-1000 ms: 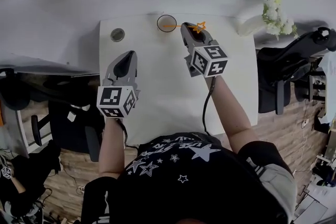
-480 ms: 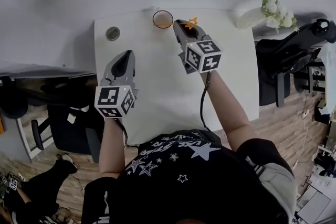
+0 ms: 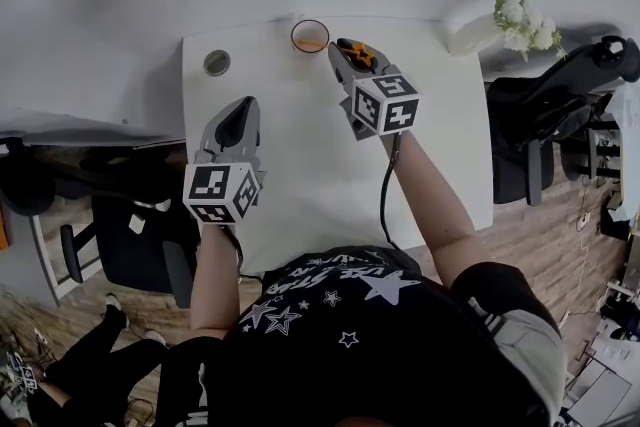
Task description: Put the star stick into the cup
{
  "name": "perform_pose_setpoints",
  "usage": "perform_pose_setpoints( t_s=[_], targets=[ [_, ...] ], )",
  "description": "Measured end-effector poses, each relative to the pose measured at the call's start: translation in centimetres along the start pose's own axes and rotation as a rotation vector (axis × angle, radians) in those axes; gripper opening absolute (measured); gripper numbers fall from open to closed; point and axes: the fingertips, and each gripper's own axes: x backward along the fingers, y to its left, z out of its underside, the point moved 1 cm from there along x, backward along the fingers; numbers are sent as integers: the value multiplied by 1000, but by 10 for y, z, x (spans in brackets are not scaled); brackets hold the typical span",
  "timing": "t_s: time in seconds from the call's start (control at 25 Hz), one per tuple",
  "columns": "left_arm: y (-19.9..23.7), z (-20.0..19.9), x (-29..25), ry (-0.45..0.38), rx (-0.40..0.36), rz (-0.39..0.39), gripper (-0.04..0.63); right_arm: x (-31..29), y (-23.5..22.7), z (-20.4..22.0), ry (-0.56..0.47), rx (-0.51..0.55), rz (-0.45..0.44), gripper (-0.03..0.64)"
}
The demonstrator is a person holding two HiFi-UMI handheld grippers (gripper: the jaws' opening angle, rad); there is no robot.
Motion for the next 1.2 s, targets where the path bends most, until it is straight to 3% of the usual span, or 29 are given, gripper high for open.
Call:
perform_pose_setpoints(
  t_s=[0.24, 0.76, 1.04, 1.2],
  targets=[
    [-11, -3, 5, -5, -15, 11, 3, 9, -1, 4, 17, -6, 1, 157],
    [-43, -5, 36, -29, -36, 20, 3, 64, -2, 26, 27, -68, 17, 162],
    [-71, -3, 60, -51, -34, 8, 3, 113, 2, 27, -9, -80, 2, 90],
    [-103, -2, 72, -60, -54, 20, 3, 151, -1, 24, -37, -72, 3, 17]
  ],
)
